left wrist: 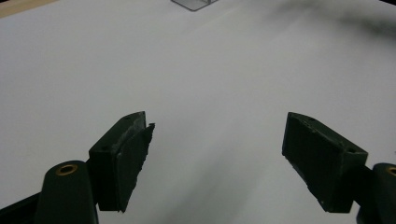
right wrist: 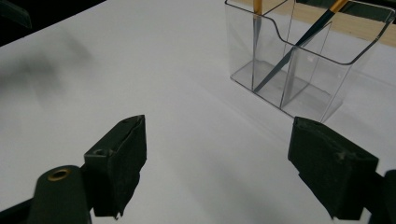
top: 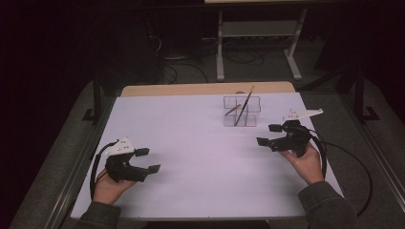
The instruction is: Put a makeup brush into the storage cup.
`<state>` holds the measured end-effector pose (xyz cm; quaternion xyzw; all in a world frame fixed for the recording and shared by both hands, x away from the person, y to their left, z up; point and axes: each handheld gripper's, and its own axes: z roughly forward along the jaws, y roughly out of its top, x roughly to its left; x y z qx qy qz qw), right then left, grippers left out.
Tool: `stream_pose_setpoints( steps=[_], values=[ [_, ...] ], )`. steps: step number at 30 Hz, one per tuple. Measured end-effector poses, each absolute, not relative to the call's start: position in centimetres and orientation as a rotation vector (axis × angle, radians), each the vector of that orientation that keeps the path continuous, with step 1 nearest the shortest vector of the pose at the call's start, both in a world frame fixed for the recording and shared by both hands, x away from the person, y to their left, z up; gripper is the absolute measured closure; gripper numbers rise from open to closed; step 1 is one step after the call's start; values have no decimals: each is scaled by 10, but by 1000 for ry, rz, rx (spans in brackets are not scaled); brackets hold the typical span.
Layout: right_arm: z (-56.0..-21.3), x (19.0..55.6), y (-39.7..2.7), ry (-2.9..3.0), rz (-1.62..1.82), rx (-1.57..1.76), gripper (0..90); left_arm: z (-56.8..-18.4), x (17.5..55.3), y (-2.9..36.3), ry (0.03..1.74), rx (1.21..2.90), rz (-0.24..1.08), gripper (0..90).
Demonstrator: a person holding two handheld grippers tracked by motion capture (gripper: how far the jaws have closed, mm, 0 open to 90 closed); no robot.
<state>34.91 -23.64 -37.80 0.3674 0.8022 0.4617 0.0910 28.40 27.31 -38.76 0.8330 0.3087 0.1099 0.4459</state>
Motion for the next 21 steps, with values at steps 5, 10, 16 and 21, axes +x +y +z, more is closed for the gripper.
stream_pose_setpoints(
  steps=[5, 10, 16, 21],
  values=[
    [-379, 346, -236, 2375, 1365, 1094, 169, -389, 284, 273, 767, 2064, 270, 205],
    [-379, 343, -235, 2368, 1361, 1085, 164, -389, 283, 272, 773, 2061, 268, 190],
    [-379, 340, -234, 2361, 1364, 1080, 160, -390, 283, 273, 775, 2059, 271, 180],
    [-380, 337, -233, 2358, 1368, 1082, 154, -391, 283, 273, 773, 2063, 275, 177]
  ],
)
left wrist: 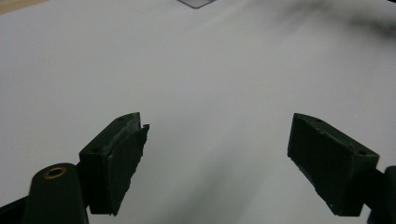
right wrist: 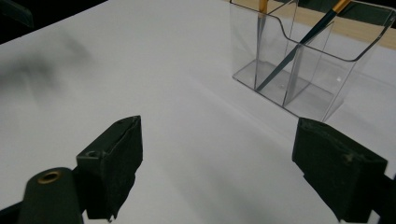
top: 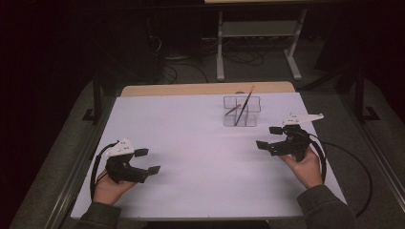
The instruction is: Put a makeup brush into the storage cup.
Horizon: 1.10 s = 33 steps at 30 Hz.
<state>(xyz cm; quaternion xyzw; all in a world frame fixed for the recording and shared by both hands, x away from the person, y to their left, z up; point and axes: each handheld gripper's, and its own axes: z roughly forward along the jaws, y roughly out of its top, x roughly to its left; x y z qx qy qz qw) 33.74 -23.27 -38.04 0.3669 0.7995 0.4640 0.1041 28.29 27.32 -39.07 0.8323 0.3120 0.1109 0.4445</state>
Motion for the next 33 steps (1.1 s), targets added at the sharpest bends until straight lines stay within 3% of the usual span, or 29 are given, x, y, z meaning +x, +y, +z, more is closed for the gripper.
stream_pose_setpoints(
  steps=[33],
  values=[
    [-391, 316, -236, 2330, 1384, 1087, 151, -392, 281, 273, 787, 2065, 284, 178]
  ],
)
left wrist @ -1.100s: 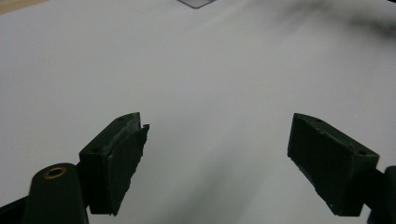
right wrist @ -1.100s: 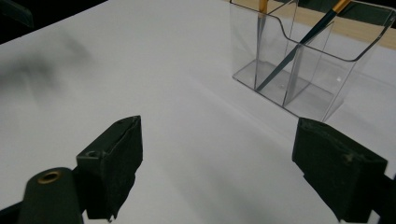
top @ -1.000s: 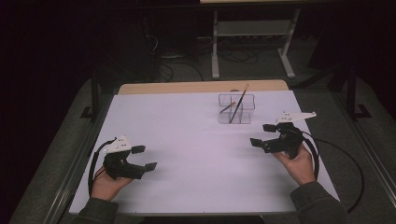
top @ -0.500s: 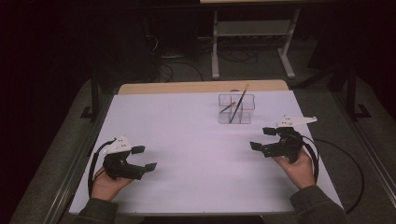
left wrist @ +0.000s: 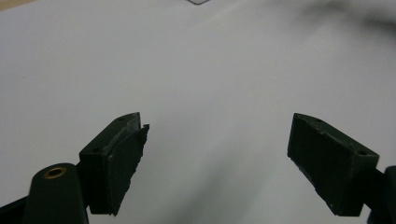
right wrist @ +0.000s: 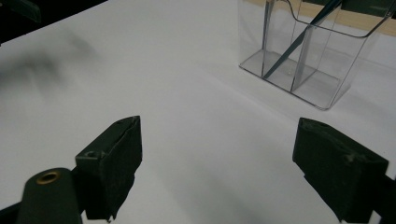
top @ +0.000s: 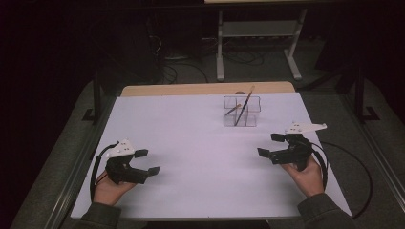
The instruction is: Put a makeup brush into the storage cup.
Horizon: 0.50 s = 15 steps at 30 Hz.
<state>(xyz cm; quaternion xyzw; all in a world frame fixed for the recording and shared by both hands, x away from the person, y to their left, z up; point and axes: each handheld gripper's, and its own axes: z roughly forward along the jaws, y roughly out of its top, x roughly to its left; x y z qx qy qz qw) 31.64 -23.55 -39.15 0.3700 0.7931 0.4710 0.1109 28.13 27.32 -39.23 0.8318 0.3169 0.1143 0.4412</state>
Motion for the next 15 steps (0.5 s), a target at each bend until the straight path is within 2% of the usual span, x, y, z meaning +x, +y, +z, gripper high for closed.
stream_pose_setpoints(
  steps=[15],
  values=[
    [-399, 304, -237, 2331, 1383, 1109, 151, -393, 282, 273, 781, 2059, 292, 178]
  ],
)
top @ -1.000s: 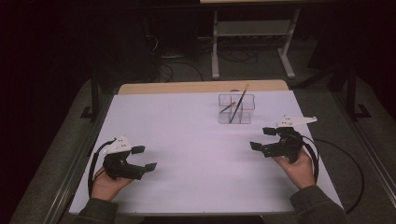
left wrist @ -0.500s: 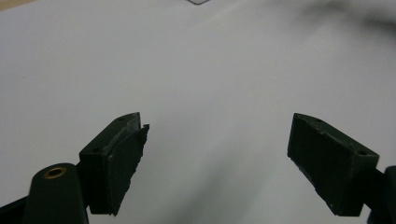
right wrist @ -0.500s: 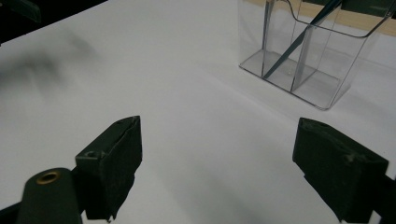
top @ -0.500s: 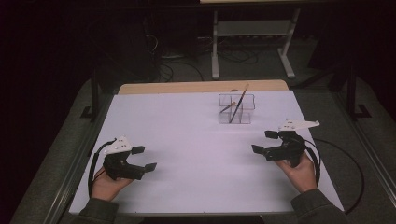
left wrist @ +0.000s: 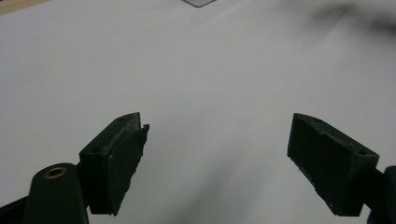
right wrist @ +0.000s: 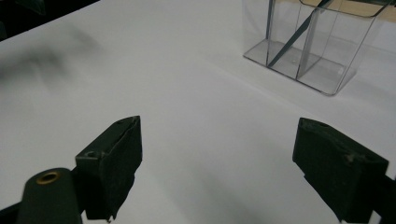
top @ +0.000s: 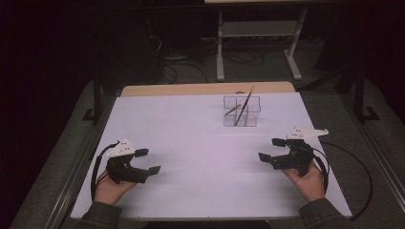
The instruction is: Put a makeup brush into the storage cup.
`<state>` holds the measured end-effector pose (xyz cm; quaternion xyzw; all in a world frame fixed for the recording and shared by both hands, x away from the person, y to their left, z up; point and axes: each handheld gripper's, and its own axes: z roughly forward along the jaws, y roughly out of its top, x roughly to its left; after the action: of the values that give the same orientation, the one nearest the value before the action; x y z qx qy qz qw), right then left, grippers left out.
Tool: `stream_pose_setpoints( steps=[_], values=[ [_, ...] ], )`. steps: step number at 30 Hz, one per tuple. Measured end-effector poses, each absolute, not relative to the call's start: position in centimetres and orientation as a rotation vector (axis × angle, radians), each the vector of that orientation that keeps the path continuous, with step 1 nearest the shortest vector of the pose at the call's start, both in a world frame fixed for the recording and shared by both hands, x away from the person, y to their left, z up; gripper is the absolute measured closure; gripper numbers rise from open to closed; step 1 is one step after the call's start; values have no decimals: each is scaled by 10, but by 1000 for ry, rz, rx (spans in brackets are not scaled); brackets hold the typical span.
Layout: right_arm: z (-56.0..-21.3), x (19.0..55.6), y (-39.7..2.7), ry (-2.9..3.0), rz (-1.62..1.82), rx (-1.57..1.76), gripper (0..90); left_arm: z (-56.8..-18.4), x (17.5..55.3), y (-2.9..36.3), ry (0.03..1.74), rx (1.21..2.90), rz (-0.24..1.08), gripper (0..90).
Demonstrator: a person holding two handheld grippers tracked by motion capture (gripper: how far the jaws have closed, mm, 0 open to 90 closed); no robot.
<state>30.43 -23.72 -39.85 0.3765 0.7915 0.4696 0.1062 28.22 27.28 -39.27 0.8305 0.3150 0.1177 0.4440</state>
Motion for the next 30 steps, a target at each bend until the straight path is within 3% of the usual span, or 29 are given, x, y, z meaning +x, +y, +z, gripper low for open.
stream_pose_setpoints(
  steps=[30],
  values=[
    [-412, 280, -244, 2339, 1403, 1131, 150, -397, 276, 277, 790, 2063, 300, 179]
  ],
)
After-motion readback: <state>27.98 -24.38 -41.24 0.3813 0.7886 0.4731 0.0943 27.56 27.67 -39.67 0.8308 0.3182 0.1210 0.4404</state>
